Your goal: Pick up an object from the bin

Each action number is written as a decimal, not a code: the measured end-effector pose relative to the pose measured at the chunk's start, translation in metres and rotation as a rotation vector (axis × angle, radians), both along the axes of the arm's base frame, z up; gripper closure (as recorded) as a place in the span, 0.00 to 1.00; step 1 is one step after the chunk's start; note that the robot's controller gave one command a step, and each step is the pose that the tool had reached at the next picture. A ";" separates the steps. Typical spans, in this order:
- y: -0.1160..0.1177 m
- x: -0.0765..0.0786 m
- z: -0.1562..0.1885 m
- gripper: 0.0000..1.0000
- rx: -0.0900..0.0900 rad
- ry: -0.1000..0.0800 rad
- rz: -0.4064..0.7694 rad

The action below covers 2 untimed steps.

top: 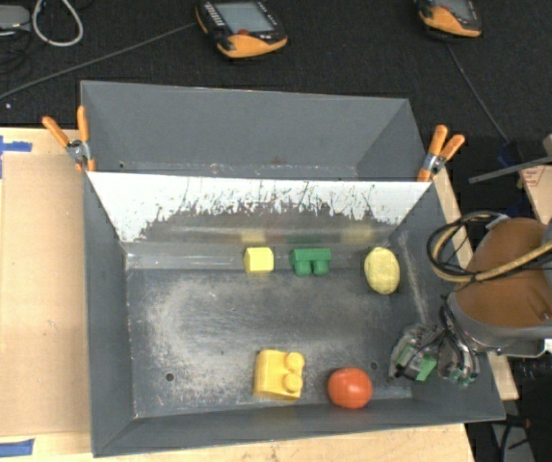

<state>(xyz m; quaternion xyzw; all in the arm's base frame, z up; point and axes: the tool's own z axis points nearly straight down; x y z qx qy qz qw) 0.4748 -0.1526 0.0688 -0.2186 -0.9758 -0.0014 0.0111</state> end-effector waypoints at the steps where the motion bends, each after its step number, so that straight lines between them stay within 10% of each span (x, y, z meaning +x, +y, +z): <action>1: 0.000 0.000 0.000 1.00 0.000 0.000 0.001; 2: 0.000 0.000 0.002 1.00 0.000 0.001 0.002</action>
Offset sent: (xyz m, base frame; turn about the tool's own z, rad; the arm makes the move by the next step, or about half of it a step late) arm 0.0000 0.0001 0.0043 -0.0004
